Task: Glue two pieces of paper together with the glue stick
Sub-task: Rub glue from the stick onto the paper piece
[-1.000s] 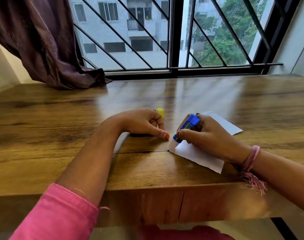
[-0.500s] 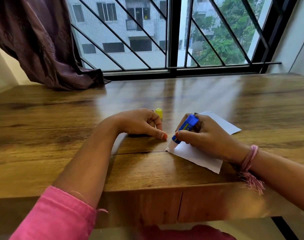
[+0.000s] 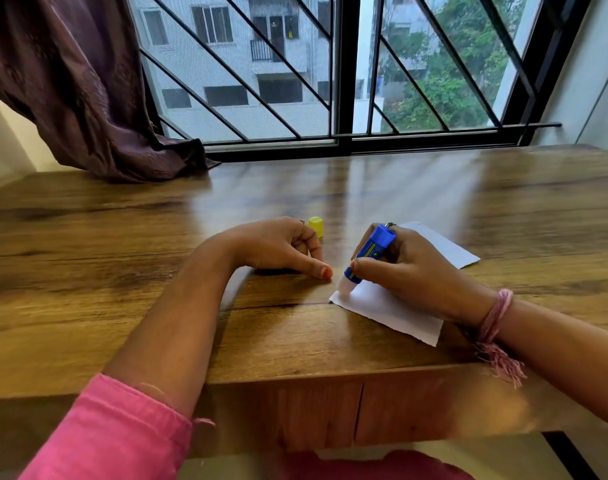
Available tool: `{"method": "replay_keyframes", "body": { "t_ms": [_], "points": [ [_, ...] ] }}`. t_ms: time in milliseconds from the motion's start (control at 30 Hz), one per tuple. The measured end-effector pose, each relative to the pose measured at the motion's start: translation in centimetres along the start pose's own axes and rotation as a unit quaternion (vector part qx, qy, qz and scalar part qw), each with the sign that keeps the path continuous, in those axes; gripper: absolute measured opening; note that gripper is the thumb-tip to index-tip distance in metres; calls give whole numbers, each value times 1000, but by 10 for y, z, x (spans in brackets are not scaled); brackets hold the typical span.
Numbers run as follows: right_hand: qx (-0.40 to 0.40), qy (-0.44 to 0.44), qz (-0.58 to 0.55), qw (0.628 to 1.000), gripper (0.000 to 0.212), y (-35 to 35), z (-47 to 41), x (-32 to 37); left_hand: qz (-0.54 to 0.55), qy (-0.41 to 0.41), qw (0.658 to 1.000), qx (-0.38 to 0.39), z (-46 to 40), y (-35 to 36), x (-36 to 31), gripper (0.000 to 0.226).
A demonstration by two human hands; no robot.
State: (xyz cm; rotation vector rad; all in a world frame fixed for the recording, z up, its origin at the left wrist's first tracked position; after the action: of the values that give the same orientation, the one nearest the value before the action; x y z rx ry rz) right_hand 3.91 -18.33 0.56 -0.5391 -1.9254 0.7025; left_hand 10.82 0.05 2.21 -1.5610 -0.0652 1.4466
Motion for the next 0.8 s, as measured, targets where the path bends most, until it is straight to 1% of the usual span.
{"method": "replay_keyframes", "body": {
  "t_ms": [100, 200, 333, 433, 567, 700, 800],
  "points": [
    [-14, 12, -12, 1000, 31, -1, -1, -1, 1, 0, 1000, -2, 0, 0, 0, 30],
    [0, -4, -6, 1000, 29, 0, 0, 1, 2, 4, 1000, 0, 1, 0, 0, 28],
    [-11, 10, -16, 1000, 33, -1, -1, 0, 7, 4, 1000, 2, 1, 0, 0, 27],
    [3, -3, -7, 1000, 30, 0, 1, 3, 5, 3, 1000, 2, 1, 0, 0, 27],
    [-14, 9, -9, 1000, 31, -2, 0, 3, 7, -3, 1000, 0, 1, 0, 0, 27],
    [0, -1, 6, 1000, 33, 0, 2, 5, 3, -2, 1000, 1, 2, 1, -1, 25],
    [-14, 14, -5, 1000, 33, -2, 1, 4, 6, -3, 1000, 0, 2, 1, -2, 25]
  ]
}}
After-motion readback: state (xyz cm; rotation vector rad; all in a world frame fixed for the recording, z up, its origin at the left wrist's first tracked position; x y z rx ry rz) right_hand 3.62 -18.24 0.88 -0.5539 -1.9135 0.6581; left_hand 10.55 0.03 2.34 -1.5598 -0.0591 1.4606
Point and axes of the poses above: each hand's wrist, its own z-axis away from the middle knuckle, its own y-axis out of the palm, x = y × z, the point moved 2 cm from there along -z, towards the middle knuckle, and after that the axes turned 12 degrees about z, right-handed, at the moved point
